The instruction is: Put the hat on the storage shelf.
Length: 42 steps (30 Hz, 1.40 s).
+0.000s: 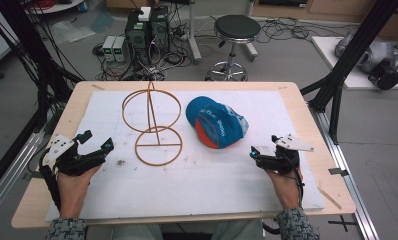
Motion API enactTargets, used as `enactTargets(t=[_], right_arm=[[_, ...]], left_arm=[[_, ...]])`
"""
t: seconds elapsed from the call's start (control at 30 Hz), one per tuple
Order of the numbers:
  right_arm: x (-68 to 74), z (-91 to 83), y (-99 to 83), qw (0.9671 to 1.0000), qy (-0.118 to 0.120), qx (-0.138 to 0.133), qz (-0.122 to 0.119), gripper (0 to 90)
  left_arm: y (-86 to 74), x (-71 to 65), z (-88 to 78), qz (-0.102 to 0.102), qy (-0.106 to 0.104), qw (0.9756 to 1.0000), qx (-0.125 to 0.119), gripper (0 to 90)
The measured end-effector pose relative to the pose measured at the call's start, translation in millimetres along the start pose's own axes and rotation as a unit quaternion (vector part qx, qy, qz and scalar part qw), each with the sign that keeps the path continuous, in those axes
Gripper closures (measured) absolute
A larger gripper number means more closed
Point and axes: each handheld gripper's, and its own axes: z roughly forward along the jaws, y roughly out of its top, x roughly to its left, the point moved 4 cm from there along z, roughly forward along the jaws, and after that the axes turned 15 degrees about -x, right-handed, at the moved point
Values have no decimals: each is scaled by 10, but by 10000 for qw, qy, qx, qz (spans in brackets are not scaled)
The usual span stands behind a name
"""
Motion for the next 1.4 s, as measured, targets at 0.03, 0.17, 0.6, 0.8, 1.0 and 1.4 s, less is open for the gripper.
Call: enactTargets(t=[0.03,0.17,0.6,0.8,1.0,1.4], right_arm=[[-9,28,28,10000,20,-15,17,118],[-1,141,169,9997,100,-167,177,119],[274,784,506,9987,458,-210,58,182],[326,1031,510,9990,424,0,-135,278],[326,1157,467,9985,477,221,-168,324],[370,1267,432,9939,531,661,-700,687]], left_arm=[[1,2,-1,3,2,10000,1,154],[-10,8,8,-46,-16,10000,22,154],[9,30,-4,-138,38,9999,-53,154],[33,34,-15,-195,33,9997,-162,157],[29,38,-10,-200,51,9997,-160,157],[22,38,-2,-244,50,9996,-148,158]])
